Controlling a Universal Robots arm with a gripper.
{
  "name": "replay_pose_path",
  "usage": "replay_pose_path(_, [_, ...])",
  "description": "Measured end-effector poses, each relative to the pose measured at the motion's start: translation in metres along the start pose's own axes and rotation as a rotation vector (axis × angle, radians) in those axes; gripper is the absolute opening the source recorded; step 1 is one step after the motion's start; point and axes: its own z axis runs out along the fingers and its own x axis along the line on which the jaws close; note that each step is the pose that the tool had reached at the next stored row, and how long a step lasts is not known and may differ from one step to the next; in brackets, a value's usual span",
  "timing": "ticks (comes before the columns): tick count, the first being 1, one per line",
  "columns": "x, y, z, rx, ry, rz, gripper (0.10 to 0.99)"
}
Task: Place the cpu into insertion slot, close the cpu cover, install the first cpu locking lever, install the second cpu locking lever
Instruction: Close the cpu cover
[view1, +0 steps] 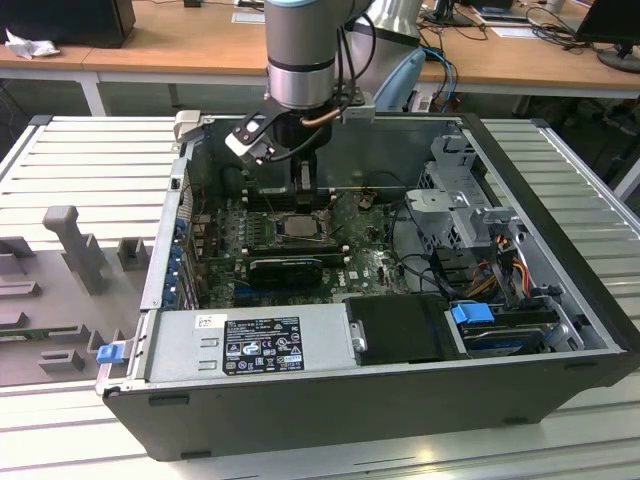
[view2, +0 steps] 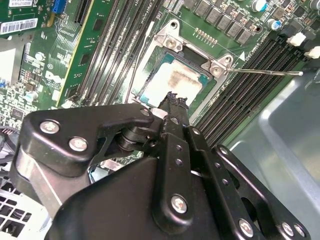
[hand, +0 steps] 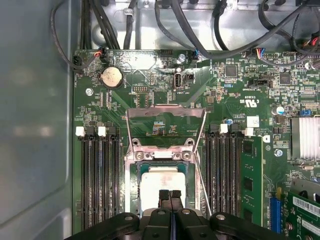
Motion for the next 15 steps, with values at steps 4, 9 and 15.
replay_pose_path(4, [-0.0001,0.0002,-0.0035,0.000,-0.0001,0.001,0.106])
replay_pose_path(9, [-0.0002,0.0004,-0.0068,0.000,-0.0001,0.003,0.106])
replay_pose_path(15, [-0.0003,0.0005,-0.0095,0.000,-0.0002,0.004,0.106])
